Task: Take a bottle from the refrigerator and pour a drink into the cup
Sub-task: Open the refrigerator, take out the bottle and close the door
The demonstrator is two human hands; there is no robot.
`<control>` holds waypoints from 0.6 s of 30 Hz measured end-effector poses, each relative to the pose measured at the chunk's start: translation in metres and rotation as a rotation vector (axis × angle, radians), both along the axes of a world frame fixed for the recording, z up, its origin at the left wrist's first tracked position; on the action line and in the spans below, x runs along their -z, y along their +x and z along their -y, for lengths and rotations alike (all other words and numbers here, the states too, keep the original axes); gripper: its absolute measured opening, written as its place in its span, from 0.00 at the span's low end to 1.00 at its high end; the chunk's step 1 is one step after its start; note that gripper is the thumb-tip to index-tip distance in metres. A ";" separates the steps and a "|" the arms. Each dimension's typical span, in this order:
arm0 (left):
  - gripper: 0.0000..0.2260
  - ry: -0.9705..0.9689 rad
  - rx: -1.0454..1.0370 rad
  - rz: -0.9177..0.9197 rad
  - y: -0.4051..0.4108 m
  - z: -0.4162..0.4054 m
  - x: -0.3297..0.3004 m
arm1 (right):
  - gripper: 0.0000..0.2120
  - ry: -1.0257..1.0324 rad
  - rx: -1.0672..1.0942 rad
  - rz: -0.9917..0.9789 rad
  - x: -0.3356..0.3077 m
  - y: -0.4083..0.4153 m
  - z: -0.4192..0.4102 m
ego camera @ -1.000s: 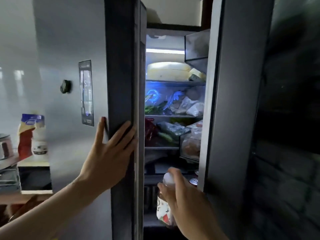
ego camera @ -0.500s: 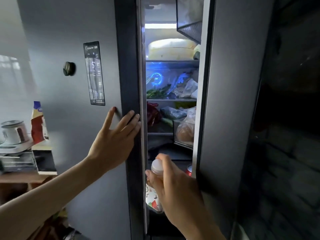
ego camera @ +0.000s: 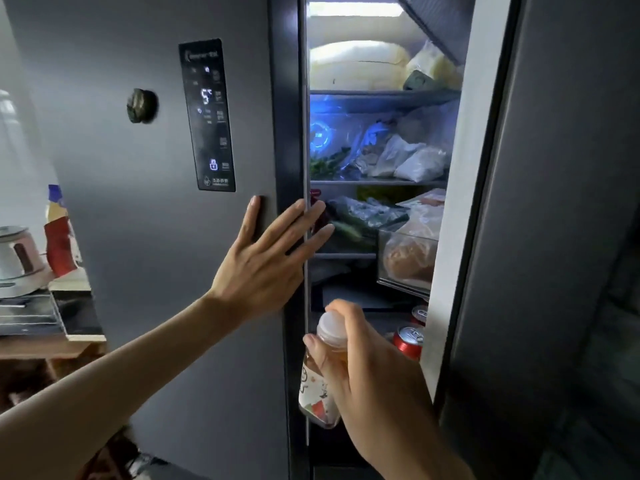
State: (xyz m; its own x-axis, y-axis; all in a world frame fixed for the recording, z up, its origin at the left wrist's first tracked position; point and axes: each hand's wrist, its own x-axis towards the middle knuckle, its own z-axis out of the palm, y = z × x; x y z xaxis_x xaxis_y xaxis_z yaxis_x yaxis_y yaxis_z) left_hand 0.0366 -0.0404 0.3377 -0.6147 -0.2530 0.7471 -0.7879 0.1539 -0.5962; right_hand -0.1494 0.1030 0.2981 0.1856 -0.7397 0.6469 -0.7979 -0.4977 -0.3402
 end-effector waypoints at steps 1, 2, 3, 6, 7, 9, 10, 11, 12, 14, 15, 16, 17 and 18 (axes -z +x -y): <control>0.32 -0.010 0.028 -0.023 -0.002 0.006 0.002 | 0.21 0.017 0.017 -0.005 0.000 0.003 0.002; 0.33 -0.015 0.058 -0.046 -0.002 0.013 0.004 | 0.22 0.026 0.035 -0.012 0.000 0.006 0.005; 0.34 -0.015 0.081 -0.062 -0.004 0.019 0.006 | 0.23 0.030 0.045 -0.013 0.001 0.009 0.007; 0.34 -0.009 0.130 -0.107 -0.006 0.041 0.017 | 0.26 0.111 0.059 -0.008 0.006 0.016 0.017; 0.32 -0.004 0.141 -0.112 -0.006 0.050 0.021 | 0.28 0.163 0.066 -0.004 0.007 0.018 0.020; 0.28 -0.009 0.155 -0.132 -0.006 0.070 0.028 | 0.27 0.244 0.085 -0.031 0.006 0.024 0.027; 0.27 -0.018 0.156 -0.140 -0.007 0.080 0.029 | 0.25 0.260 0.096 -0.027 0.005 0.026 0.030; 0.26 -0.023 0.153 -0.146 -0.009 0.088 0.029 | 0.23 0.265 0.112 -0.010 0.005 0.026 0.032; 0.26 -0.033 0.150 -0.154 -0.009 0.096 0.029 | 0.22 0.263 0.135 0.005 0.004 0.027 0.034; 0.26 -0.049 0.145 -0.176 -0.010 0.108 0.030 | 0.21 0.262 0.164 0.001 0.001 0.029 0.038; 0.26 -0.050 0.147 -0.179 -0.010 0.112 0.031 | 0.22 0.259 0.163 0.007 0.001 0.030 0.039; 0.26 -0.050 0.149 -0.178 -0.011 0.115 0.032 | 0.22 0.256 0.157 0.007 0.001 0.031 0.039; 0.26 -0.051 0.147 -0.175 -0.011 0.117 0.031 | 0.23 0.249 0.148 0.003 0.000 0.033 0.038; 0.26 -0.046 0.143 -0.173 -0.011 0.116 0.031 | 0.23 0.242 0.143 -0.005 -0.001 0.034 0.036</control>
State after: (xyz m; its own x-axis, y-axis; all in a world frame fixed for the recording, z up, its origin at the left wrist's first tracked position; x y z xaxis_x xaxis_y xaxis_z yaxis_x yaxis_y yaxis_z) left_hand 0.0255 -0.1568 0.3067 -0.5033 -0.1361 0.8533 -0.8513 0.2472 -0.4627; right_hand -0.1157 0.0667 0.2994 0.0705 -0.8917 0.4472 -0.8562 -0.2841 -0.4316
